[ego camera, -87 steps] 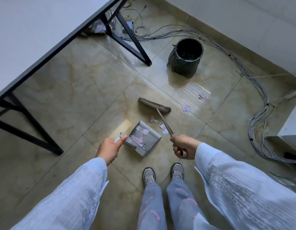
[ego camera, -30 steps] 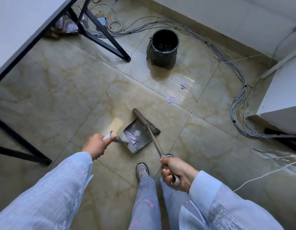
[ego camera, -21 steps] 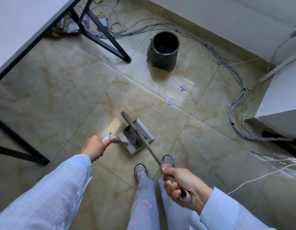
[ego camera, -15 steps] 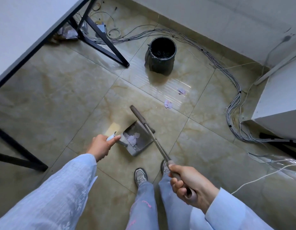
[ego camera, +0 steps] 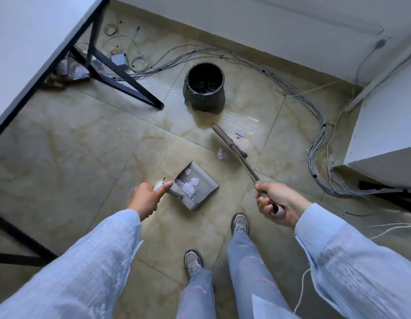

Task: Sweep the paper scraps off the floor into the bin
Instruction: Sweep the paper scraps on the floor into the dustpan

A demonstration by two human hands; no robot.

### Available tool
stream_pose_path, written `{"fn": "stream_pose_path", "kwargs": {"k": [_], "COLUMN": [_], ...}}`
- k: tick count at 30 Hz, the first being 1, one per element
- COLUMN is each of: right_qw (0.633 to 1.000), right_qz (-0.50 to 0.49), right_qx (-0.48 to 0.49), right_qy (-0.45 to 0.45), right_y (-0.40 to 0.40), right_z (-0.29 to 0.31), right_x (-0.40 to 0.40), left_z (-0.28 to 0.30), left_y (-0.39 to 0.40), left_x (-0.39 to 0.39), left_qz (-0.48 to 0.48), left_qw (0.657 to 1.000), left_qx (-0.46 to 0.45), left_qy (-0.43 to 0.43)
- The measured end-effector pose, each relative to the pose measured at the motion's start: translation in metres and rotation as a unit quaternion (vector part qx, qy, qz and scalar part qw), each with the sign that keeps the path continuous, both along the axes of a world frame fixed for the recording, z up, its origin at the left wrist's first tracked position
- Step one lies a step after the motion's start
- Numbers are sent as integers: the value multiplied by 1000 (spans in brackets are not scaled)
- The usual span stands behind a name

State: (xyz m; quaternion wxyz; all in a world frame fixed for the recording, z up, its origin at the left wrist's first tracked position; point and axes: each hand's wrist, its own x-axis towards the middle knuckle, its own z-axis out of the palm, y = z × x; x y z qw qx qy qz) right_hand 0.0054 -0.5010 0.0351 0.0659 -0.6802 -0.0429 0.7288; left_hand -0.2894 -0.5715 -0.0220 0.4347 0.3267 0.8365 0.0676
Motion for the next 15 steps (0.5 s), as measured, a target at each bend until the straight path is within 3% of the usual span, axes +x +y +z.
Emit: {"fn": "stream_pose_path", "kwargs": {"k": [8, 15], "right_qw": [998, 995], "right_qz": [61, 98], "right_qx": [-9, -29], "right_qy": [-19, -14], "right_y": [56, 42], "right_z": [-26, -36], "right_x": [15, -9], "left_z": [-10, -15], "left_y": [58, 63], "left_x": [27, 4], "left_qz": [7, 24], "left_qw": [999, 998], "left_qx": [-23, -53], "left_qy": [21, -6]}}
